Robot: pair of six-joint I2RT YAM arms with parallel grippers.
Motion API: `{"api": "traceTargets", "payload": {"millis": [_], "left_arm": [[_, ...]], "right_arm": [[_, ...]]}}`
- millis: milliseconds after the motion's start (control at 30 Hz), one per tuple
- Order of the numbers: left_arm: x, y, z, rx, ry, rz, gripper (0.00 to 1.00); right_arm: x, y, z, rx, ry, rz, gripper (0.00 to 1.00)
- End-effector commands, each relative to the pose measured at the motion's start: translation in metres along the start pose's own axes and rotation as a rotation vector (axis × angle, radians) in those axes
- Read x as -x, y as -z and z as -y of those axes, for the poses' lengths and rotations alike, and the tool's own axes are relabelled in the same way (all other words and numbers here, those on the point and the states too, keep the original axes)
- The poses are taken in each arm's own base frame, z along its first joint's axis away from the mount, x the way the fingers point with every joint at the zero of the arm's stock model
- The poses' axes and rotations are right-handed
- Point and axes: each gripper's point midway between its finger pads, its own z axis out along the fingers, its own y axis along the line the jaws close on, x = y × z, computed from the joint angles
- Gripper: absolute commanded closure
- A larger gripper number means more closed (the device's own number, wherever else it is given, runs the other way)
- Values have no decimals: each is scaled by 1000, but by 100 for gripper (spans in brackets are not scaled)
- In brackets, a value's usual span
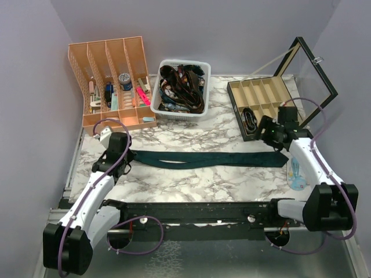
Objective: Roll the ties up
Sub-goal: Flatten out the tie at the center of the board.
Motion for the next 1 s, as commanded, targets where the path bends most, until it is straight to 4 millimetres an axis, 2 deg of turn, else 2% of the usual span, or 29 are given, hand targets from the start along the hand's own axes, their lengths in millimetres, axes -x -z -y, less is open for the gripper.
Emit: {"api": "traceTargets", "payload": {"millis": [0, 33, 67, 100, 133, 167, 233, 300, 433, 500, 633, 733, 867, 967], "left_arm": [[-3, -1, -34, 137, 96, 54, 100], [-3, -3, -36, 143, 95, 58, 100], [-3, -4, -36, 143, 87, 62, 95], [-1, -7, -37, 145, 77, 71, 81], [-2, -10, -40, 157, 70, 74, 53], [0, -12, -39, 160, 66, 77, 41], [4, -14, -35, 143, 39, 77, 36], [11, -12, -29, 124, 39, 90, 19], [30, -5, -28, 140, 58, 132, 17], [35, -8, -30, 154, 52, 138, 16], [25, -27, -45, 217, 64, 47, 17], [21, -36, -54, 228, 108, -6, 18], [30, -35, -38, 121, 151, 14, 18], [41, -27, -29, 69, 157, 54, 17]], "right_arm": [[-32, 3, -106, 371, 224, -109, 26], [-43, 1, -125, 375, 311, -110, 26], [-57, 0, -147, 399, 387, -117, 26], [-69, 0, -165, 426, 421, -135, 26], [-77, -3, -178, 453, 418, -154, 26], [-86, -4, -190, 494, 409, -174, 26], [-99, 1, -218, 607, 420, -180, 28], [-113, 7, -248, 706, 494, -142, 29], [-161, 12, -290, 839, 817, -25, 29], [-173, 11, -301, 932, 958, 66, 29], [-190, 7, -314, 1125, 1161, 219, 30], [-204, 1, -325, 1207, 1275, 229, 31], [-219, -15, -330, 1267, 1379, 226, 33], [-231, -14, -333, 1346, 1409, 223, 34]]}}
